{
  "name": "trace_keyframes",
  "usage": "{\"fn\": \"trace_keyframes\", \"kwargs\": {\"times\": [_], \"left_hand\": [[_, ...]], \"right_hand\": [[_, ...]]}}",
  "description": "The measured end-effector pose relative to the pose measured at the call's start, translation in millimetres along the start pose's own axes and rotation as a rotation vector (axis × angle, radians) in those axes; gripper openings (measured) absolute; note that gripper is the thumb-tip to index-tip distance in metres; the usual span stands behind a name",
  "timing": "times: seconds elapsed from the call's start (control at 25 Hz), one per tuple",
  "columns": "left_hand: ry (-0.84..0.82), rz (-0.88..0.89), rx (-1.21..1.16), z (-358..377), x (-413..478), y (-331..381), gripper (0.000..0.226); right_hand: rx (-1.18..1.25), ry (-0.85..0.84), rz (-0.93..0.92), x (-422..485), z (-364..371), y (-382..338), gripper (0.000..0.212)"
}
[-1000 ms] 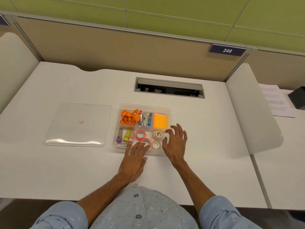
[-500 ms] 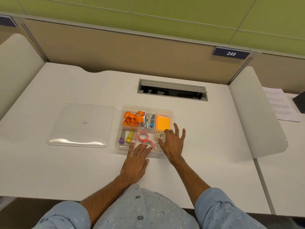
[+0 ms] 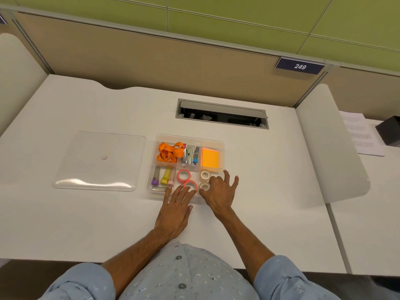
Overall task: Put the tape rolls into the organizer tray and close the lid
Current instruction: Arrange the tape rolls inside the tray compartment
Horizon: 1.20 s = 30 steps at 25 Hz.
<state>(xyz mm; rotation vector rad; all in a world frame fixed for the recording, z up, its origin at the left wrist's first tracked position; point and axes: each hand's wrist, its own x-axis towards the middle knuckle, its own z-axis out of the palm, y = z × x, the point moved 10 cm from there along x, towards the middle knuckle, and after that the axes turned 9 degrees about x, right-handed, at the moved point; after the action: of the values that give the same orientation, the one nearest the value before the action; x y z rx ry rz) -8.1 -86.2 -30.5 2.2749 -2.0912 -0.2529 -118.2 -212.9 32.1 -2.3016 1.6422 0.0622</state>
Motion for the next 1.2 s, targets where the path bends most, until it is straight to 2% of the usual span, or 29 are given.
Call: {"fn": "trace_keyframes", "kwargs": {"times": [0.28, 0.56, 0.8, 0.92, 1.0, 1.08, 1.2], "left_hand": [[0.0, -0.003, -0.016, 2.2, 0.9, -0.5, 0.068], [0.02, -0.004, -0.018, 1.5, 0.5, -0.9, 0.069], [0.073, -0.002, -0.016, 0.0, -0.1, -1.3, 0.069], [0.157, 0.041, 0.02, -6.9, -1.8, 0.4, 0.062], [0.215, 0.09, 0.039, -11.9, -5.7, 0.6, 0.066], [0.25, 0.108, 0.055, -18.3, -11.4, -5.3, 0.066], [0.294, 0.046, 0.033, -32.8, -18.8, -28.4, 0.065]], "right_hand": [[-0.008, -0.085, 0.046, -1.5, -6.3, -1.0, 0.042], [-0.009, -0.13, 0.093, -4.1, 0.7, -0.1, 0.037], [-0.016, -0.118, 0.064, -3.1, -2.5, 0.8, 0.04], [0.045, -0.005, 0.047, -2.9, -13.2, 4.0, 0.033], [0.116, 0.172, 0.007, -2.5, -33.3, 2.7, 0.033], [0.233, 0.365, 0.01, -3.2, -60.2, 1.2, 0.054], [0.365, 0.44, 0.036, 6.7, -78.5, -9.0, 0.07]]}}
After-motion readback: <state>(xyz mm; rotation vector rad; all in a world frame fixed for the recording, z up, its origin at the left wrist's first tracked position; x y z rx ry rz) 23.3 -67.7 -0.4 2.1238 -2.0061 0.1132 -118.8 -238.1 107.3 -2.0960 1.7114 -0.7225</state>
